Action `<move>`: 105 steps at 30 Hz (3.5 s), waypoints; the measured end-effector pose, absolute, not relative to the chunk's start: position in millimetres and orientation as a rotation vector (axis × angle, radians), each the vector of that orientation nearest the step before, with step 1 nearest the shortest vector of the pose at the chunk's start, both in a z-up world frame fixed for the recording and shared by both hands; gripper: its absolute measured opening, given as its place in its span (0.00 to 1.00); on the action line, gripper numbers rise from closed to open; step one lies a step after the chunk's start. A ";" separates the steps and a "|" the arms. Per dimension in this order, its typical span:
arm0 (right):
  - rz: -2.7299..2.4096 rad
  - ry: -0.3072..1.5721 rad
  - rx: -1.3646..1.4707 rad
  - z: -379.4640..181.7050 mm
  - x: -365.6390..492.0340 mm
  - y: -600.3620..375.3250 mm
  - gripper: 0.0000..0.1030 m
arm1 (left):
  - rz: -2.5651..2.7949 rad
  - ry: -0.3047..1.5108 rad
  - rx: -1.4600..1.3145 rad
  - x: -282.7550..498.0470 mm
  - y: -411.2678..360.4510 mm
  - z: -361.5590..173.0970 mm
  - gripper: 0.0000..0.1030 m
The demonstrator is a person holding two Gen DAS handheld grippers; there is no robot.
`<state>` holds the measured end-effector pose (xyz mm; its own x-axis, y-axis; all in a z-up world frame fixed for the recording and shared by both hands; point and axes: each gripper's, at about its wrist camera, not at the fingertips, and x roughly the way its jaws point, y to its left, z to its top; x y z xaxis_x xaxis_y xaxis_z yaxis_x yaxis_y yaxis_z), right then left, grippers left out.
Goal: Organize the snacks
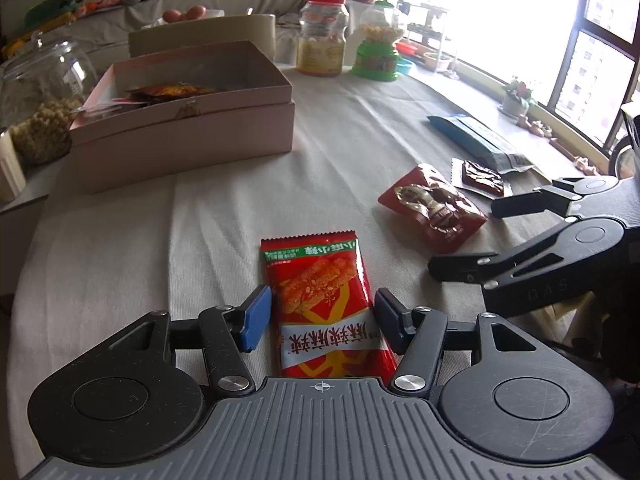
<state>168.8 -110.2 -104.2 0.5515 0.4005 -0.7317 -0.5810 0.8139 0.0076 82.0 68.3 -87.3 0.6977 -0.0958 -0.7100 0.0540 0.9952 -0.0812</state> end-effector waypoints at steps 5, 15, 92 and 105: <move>0.565 0.796 -0.158 -101.2 180.9 -109.0 0.99 | -0.083 0.770 -0.053 72.5 66.7 -89.4 0.61; 0.658 0.758 -0.319 -79.7 168.3 -90.8 0.68 | -0.065 0.762 -0.102 52.1 64.1 -83.2 0.52; 0.843 0.803 -0.345 -40.3 343.4 192.2 0.80 | 0.009 0.876 -0.024 151.7 140.9 -74.3 0.43; 0.826 0.653 -0.448 -22.8 311.3 92.2 0.79 | 0.035 0.808 -0.177 137.5 152.4 -74.7 0.42</move>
<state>311.3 92.2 -22.8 0.5038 0.5263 -0.6850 -0.7881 0.6047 -0.1149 137.5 152.4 -74.7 0.6911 -0.0362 -0.7219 -0.0985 0.9847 -0.1437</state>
